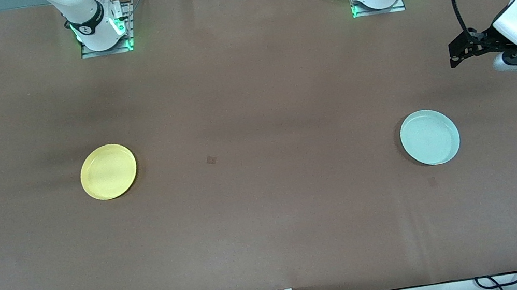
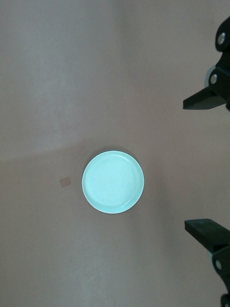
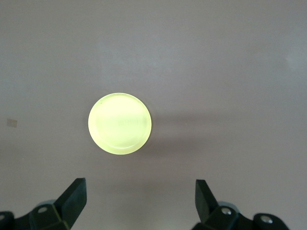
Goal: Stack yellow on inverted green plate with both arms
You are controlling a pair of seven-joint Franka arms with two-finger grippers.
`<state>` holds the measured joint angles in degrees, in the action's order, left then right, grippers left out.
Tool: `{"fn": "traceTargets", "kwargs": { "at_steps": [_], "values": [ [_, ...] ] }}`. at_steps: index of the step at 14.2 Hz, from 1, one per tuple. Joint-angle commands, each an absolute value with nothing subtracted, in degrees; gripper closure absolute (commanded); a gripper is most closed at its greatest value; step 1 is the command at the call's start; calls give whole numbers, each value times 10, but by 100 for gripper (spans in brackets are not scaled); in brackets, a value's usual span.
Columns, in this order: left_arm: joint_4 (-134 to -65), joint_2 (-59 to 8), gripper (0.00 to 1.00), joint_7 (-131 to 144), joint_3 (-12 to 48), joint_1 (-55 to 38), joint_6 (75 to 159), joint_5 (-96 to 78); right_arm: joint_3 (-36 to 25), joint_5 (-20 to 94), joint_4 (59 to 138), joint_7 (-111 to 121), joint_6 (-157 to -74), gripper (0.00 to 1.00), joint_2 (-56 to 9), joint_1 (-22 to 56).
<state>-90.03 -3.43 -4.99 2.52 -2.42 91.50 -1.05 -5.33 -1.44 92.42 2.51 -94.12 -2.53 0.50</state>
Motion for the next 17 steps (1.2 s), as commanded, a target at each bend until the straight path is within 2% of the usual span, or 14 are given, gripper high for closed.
{"fn": "traceTargets", "kwargs": {
  "at_steps": [1,4,17],
  "values": [
    [-857,-58,0,-47,25,-39,901,-13,-54,-14,925,27,-931,0,-21,5],
    [-839,-71,0,-47,25,-39,901,-14,-54,-14,925,27,-931,0,-21,4],
    [-845,-56,0,-7,25,-36,890,-14,-56,-13,921,40,-931,0,-22,1]
  ]
}}
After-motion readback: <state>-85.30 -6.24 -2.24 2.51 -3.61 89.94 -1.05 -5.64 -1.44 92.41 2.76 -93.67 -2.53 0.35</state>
